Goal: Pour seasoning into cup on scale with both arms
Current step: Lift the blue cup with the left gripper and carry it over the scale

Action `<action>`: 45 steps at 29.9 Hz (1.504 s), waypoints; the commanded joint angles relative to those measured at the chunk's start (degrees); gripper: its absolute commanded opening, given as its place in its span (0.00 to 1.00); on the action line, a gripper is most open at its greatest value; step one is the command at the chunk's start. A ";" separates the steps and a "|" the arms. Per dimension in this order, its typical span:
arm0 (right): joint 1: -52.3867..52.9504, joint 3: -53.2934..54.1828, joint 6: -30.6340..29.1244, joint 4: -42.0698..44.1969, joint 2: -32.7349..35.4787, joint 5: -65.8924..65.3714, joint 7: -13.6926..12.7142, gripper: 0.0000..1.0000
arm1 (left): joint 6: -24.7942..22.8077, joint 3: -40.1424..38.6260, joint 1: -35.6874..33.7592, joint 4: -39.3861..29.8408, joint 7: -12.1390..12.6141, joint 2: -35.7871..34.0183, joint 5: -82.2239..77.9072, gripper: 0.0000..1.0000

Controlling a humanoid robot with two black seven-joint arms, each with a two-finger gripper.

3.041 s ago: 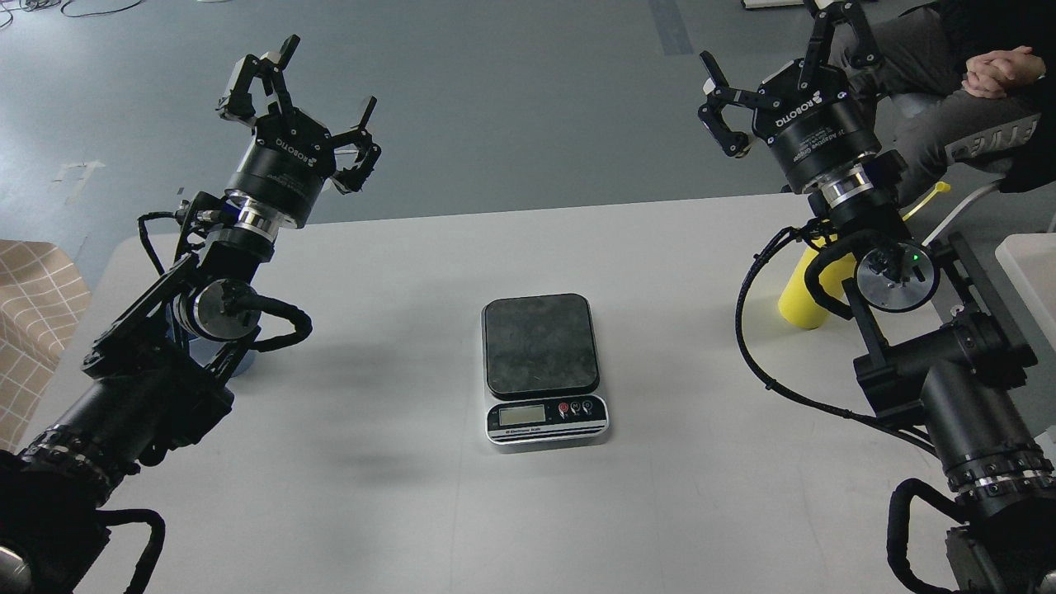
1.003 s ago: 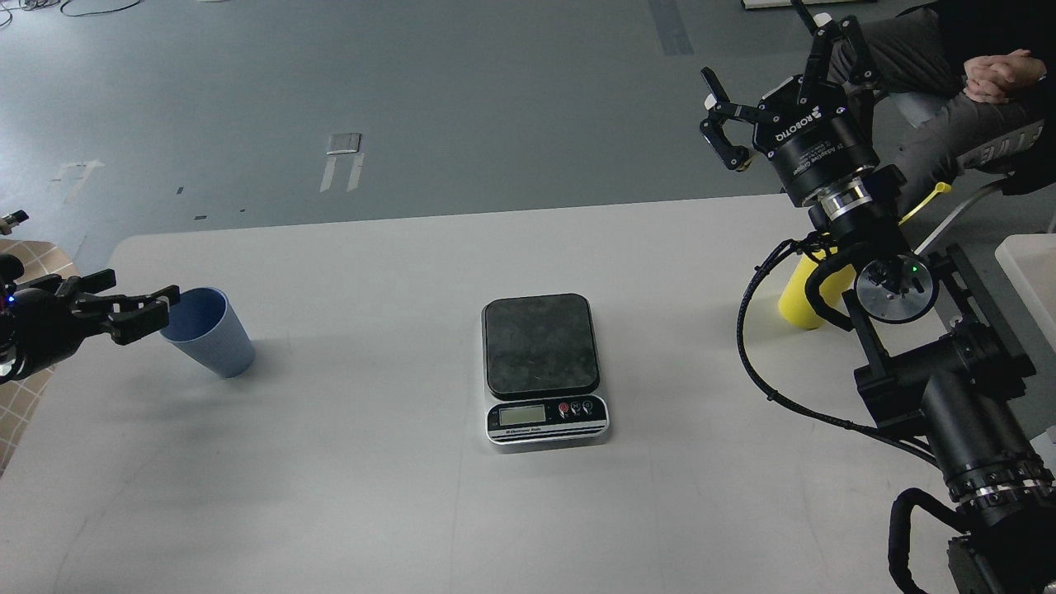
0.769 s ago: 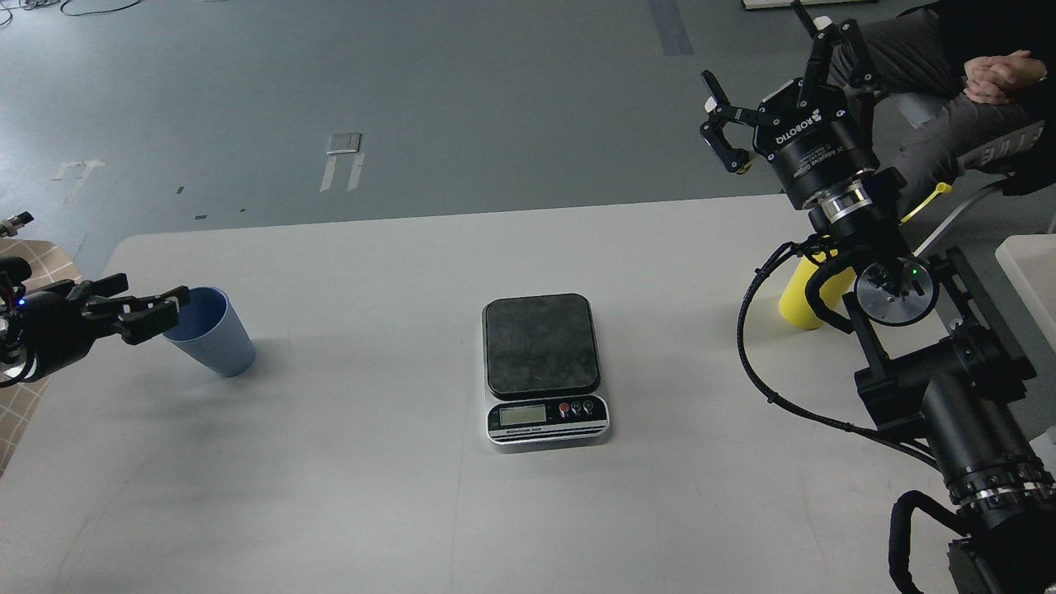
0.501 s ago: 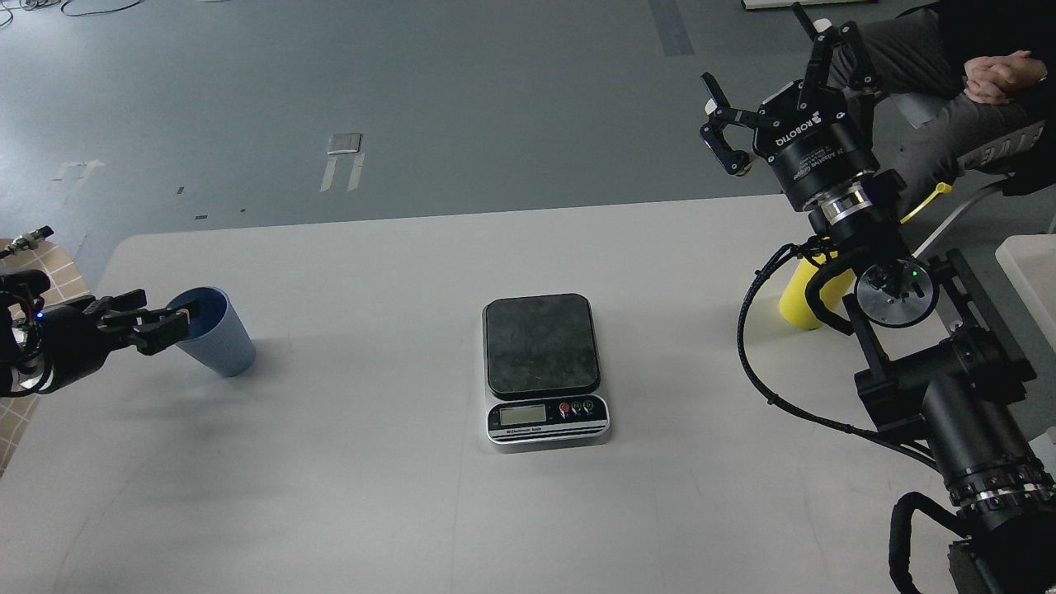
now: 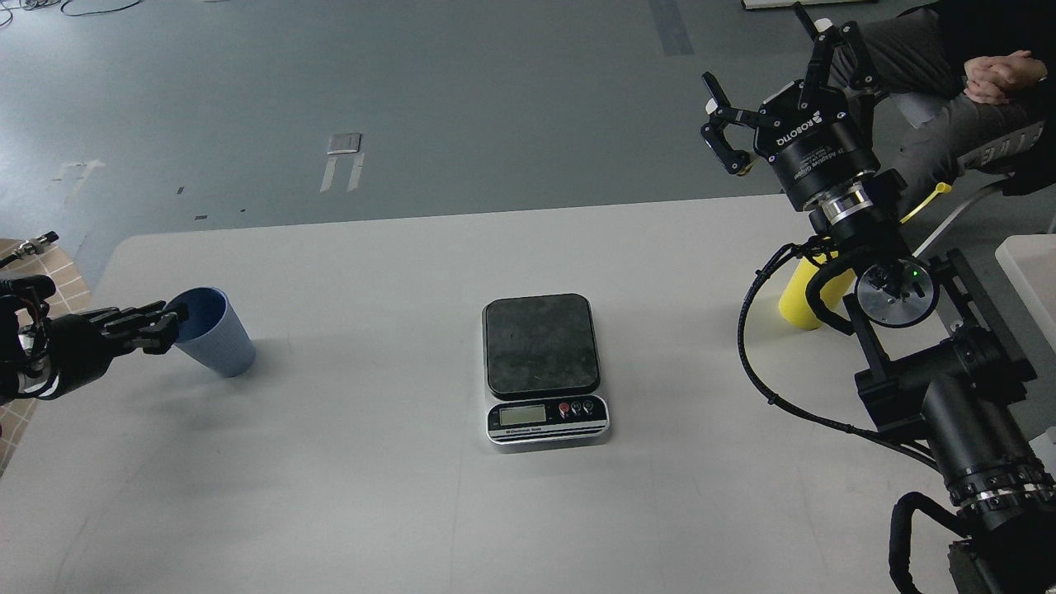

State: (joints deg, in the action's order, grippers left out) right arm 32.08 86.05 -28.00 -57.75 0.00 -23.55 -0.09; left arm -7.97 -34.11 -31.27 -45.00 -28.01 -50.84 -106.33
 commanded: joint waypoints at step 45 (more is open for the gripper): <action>0.00 0.35 0.00 -0.96 0.00 0.35 0.00 1.00 | -17.34 14.42 -30.69 -15.38 0.01 23.51 2.98 0.00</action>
State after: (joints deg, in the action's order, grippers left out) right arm 32.33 86.35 -28.00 -58.20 0.00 -23.22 -0.09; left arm -25.31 -20.43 -61.79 -60.81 -28.00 -27.93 -100.61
